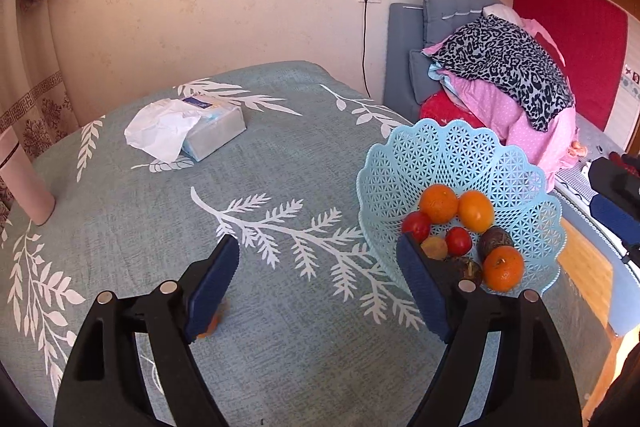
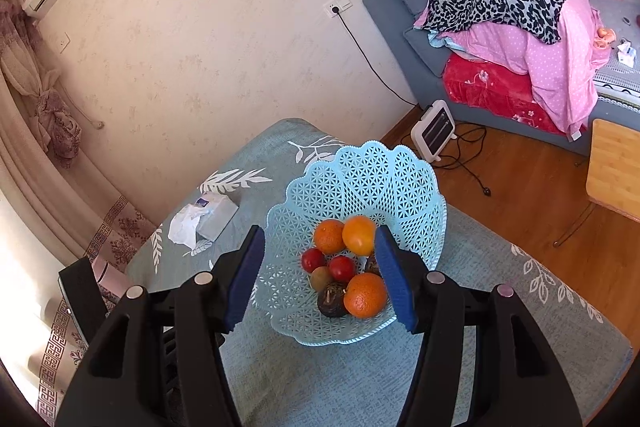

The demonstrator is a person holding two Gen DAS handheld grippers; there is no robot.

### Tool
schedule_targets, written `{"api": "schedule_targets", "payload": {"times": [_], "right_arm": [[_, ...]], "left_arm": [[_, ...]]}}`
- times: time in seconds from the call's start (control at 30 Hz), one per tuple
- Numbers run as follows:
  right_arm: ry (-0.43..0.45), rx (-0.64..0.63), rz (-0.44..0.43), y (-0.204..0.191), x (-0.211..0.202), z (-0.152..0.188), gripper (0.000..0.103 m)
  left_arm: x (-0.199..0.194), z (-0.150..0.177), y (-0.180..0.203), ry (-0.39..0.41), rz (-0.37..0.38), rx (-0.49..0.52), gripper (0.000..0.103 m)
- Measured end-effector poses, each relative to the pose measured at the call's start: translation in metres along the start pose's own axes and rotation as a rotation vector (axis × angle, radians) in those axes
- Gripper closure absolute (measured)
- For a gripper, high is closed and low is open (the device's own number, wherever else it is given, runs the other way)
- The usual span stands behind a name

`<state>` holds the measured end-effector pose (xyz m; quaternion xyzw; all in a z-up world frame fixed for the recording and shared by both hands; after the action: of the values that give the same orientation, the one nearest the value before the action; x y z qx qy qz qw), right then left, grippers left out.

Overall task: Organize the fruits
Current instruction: 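Move both grippers back from the basket toward the last orange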

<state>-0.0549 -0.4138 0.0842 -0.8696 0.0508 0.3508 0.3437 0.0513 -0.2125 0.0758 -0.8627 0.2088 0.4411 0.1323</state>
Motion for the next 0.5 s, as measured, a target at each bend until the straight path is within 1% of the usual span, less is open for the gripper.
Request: {"api": "schedule_targets", "payload": {"times": [0.3,0.4,0.5], "right_arm": [[-0.043,-0.058,0.006,-0.017,0.016,0.013,0.04],[-0.057,-0.073,0.008,-0.022,0.021,0.018,0.04],[-0.068,-0.084,0.01,-0.025,0.024,0.021,0.04]], "left_arm": [[-0.013,0.016,-0.008,0.055,-0.087,0.043,0.02],[-0.016,0.021,-0.009,0.063,-0.119,0.058,0.02],[-0.017,0.026,-0.013,0.067,-0.133,0.061,0.02]]}}
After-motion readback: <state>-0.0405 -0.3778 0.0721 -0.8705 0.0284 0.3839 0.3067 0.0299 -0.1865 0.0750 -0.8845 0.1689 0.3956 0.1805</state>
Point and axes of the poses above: each gripper's, at about its wrist camera, not at the fingertips, and x roughly the way its jaws point, y to its right, z to its underside, the point moved 1 cm from there along x, roughly the way its jaws point, and after that the axes turned 15 degrees about -y, right-handed, at the moved point
